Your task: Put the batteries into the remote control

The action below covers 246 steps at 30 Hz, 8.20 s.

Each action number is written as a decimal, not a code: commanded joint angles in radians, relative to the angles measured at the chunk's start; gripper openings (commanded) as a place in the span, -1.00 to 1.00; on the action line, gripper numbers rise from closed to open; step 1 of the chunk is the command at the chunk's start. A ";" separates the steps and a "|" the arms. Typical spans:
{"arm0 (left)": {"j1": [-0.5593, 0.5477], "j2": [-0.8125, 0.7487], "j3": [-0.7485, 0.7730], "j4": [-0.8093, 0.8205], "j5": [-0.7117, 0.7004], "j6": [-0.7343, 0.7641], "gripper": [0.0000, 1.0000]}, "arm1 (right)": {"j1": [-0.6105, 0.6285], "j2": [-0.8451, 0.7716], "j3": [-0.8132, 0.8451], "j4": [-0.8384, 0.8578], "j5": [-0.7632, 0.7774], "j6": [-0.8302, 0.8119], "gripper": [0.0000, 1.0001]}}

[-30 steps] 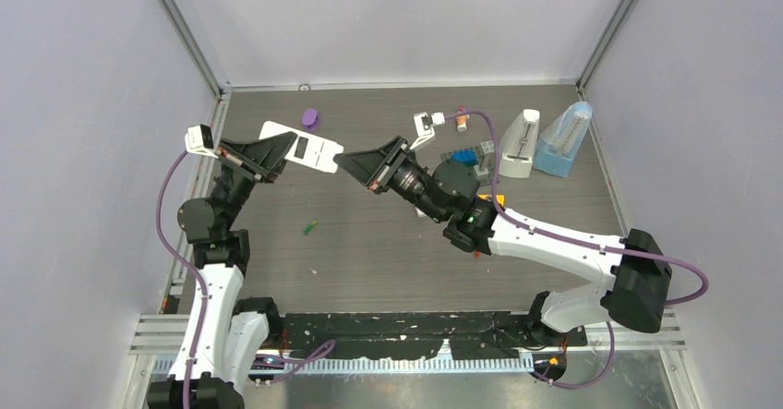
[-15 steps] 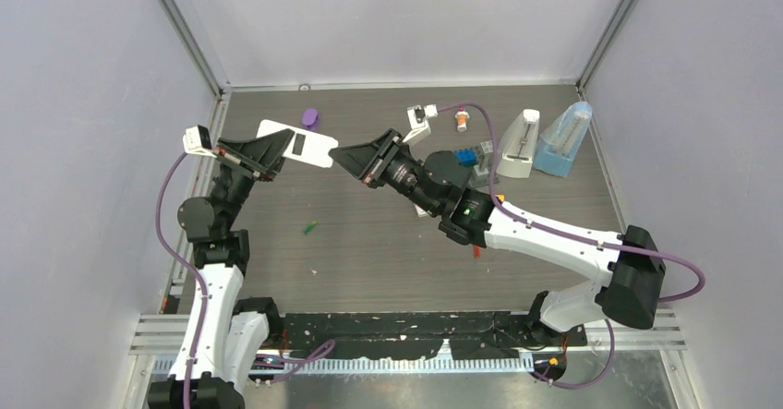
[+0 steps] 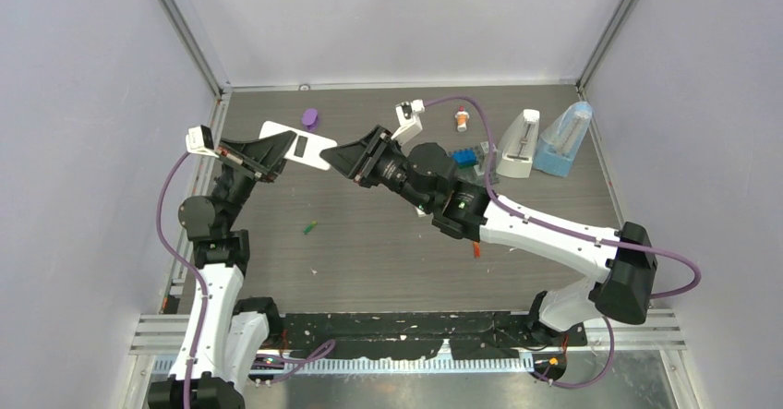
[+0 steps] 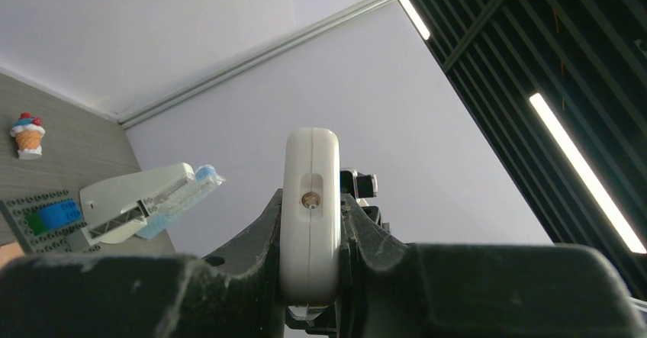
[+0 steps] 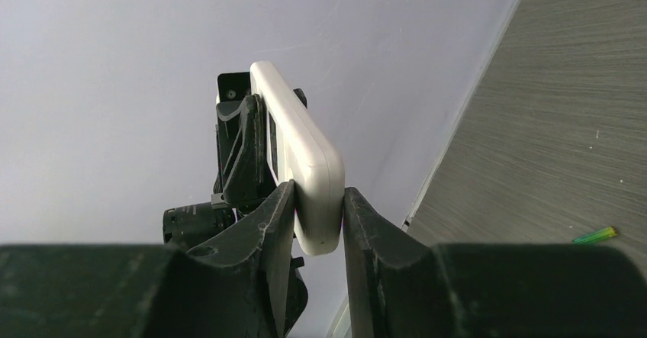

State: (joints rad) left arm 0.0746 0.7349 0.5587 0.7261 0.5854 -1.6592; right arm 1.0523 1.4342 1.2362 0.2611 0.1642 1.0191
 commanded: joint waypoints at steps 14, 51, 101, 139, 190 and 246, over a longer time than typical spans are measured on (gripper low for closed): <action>-0.039 -0.065 0.077 0.215 0.112 -0.117 -1.00 | 0.000 0.098 -0.048 -0.222 0.001 -0.065 -0.31; -0.039 -0.073 0.164 -0.146 0.508 0.191 -1.00 | -0.075 -0.268 -0.177 -0.205 -0.621 -0.541 0.80; -0.039 -0.130 0.167 -0.154 0.584 0.220 -1.00 | -0.020 -0.118 -0.109 -0.106 -0.402 -0.222 -0.88; -0.041 -0.111 0.194 -0.126 0.644 0.186 -1.00 | -0.023 -0.119 -0.070 -0.131 -0.430 -0.383 0.43; -0.040 -0.134 0.433 -1.638 -0.368 1.133 0.99 | 0.013 0.299 0.189 -0.692 0.440 -0.724 -0.89; -0.040 -0.182 0.406 -1.616 -0.281 1.167 0.99 | -0.163 0.348 0.058 -0.806 0.283 -0.545 0.43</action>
State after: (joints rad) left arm 0.0345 0.5579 0.9714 -0.9497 0.2634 -0.4896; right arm 0.9451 1.8271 1.3895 -0.5983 0.4675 0.4480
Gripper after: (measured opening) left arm 0.994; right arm 0.716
